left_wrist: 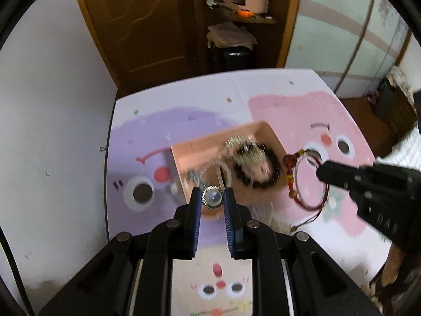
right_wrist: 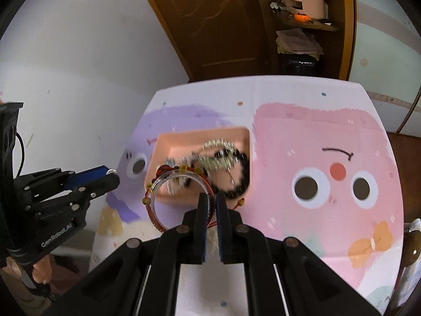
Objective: Organize jewelry
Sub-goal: 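Carry the pearl ring into the pink box with the left gripper while the right drops the red bracelet in, then open both grippers and withdraw them from the pink box, then move the right gripper toward the pearl bow brooch beside the box, then close the right gripper on the pearl bow brooch and lift it, then carry the pearl bow into the pink box with the right gripper and release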
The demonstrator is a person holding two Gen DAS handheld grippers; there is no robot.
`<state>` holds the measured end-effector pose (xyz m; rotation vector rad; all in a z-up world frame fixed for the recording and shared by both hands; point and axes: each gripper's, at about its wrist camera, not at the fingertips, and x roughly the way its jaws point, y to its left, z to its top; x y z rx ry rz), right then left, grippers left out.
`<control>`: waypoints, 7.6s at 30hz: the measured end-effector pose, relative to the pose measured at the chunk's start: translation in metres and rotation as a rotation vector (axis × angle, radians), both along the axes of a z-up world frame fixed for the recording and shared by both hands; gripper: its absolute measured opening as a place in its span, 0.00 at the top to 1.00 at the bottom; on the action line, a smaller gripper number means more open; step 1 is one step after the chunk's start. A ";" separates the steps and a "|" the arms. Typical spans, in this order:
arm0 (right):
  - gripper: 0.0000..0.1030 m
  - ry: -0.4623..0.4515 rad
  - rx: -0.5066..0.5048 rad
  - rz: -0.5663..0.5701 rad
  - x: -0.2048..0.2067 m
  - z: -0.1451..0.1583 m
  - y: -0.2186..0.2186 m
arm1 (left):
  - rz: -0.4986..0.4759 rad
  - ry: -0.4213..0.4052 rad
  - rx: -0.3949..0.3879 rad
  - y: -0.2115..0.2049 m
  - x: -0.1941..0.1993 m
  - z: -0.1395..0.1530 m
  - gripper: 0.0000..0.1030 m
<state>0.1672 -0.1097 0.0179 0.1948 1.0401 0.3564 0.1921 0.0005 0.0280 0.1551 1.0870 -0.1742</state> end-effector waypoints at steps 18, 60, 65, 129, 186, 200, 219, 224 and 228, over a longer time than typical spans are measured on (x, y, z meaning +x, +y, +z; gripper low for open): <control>0.94 0.082 0.012 -0.101 0.061 -0.045 0.015 | 0.077 0.056 -0.079 0.009 0.074 -0.055 0.86; 0.75 -0.149 -0.072 -0.047 -0.060 -0.022 0.019 | 0.063 -0.197 -0.064 -0.012 -0.035 -0.013 0.27; 0.75 -0.152 -0.080 -0.047 -0.075 -0.024 0.016 | 0.086 -0.220 -0.070 -0.012 -0.064 -0.015 0.26; 0.75 0.124 -0.065 0.100 -0.052 -0.098 0.020 | 0.162 -0.048 -0.137 0.021 -0.103 -0.108 0.24; 0.96 -0.006 -0.089 0.287 -0.017 0.016 0.025 | 0.157 -0.135 -0.133 0.026 -0.088 -0.042 0.24; 0.96 -0.209 -0.018 0.242 0.002 0.130 0.039 | 0.218 -0.320 -0.071 0.050 -0.054 0.048 0.18; 0.96 -0.185 0.036 0.183 0.085 0.099 0.074 | 0.355 -0.283 -0.124 0.072 0.026 0.032 0.17; 0.96 -0.148 0.034 0.162 0.102 0.076 0.081 | 0.382 -0.235 -0.126 0.079 0.041 0.007 0.17; 0.96 -0.123 0.042 0.158 0.111 0.063 0.082 | 0.393 -0.224 -0.115 0.084 0.044 -0.006 0.17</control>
